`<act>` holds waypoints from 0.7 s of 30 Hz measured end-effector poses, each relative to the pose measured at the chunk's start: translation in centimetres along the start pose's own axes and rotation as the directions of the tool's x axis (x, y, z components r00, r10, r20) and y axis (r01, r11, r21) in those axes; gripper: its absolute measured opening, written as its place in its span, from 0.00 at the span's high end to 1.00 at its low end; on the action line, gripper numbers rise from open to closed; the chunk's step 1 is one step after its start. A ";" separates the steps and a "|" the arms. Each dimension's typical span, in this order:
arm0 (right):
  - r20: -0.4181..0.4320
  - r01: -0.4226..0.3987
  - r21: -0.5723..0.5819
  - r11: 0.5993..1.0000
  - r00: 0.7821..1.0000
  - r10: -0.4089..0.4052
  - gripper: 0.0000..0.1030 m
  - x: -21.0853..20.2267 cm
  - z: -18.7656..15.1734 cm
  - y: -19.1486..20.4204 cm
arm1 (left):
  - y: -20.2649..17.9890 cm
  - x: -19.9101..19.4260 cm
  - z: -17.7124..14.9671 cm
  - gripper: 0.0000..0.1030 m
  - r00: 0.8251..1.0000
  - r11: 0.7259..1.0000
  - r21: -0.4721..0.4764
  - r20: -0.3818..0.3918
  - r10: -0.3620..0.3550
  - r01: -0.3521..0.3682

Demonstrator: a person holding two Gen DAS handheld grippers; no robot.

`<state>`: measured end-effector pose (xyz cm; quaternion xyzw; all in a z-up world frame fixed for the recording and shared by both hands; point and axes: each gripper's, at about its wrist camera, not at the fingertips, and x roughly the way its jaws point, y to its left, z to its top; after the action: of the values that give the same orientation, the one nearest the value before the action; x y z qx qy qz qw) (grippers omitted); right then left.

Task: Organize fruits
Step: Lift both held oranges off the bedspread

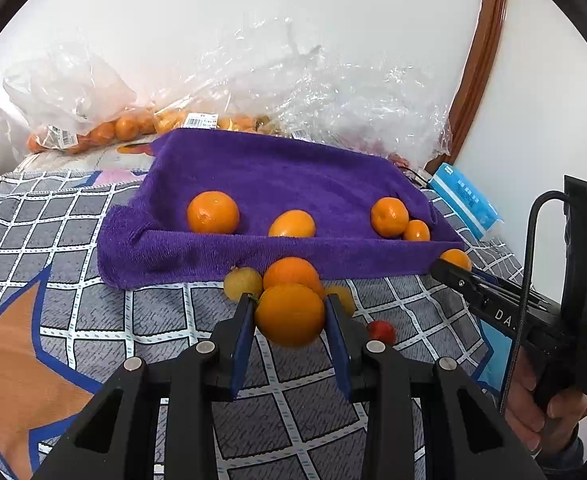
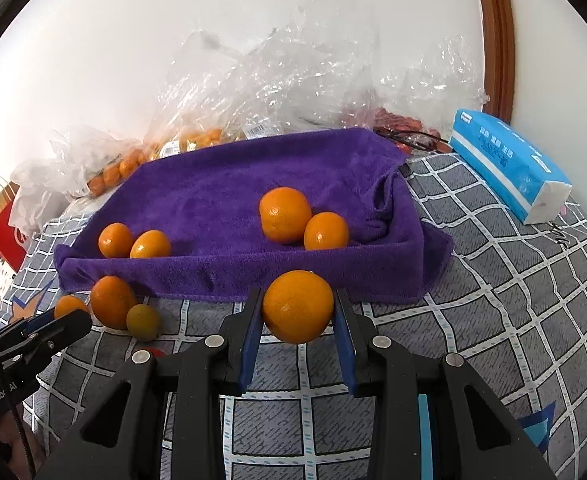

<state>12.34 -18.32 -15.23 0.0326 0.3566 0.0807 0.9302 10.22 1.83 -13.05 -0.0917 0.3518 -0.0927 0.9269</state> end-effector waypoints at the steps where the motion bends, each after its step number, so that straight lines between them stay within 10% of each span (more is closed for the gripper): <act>1: 0.000 0.000 -0.002 1.000 1.000 0.000 0.67 0.0 0.0 0.0 | 0.0 0.0 0.0 0.68 1.000 1.000 -0.002 0.001 0.004 -0.004; 21: 0.061 0.018 -0.007 1.000 0.998 -0.017 0.67 -1.1 -0.1 0.4 | 1.9 -0.3 0.5 0.68 0.997 0.995 -0.088 0.049 0.057 -0.052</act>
<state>11.44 -18.09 -14.56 0.0285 0.3281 0.0729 0.9414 10.54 3.77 -12.93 -0.1246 0.3341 -0.0496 0.9329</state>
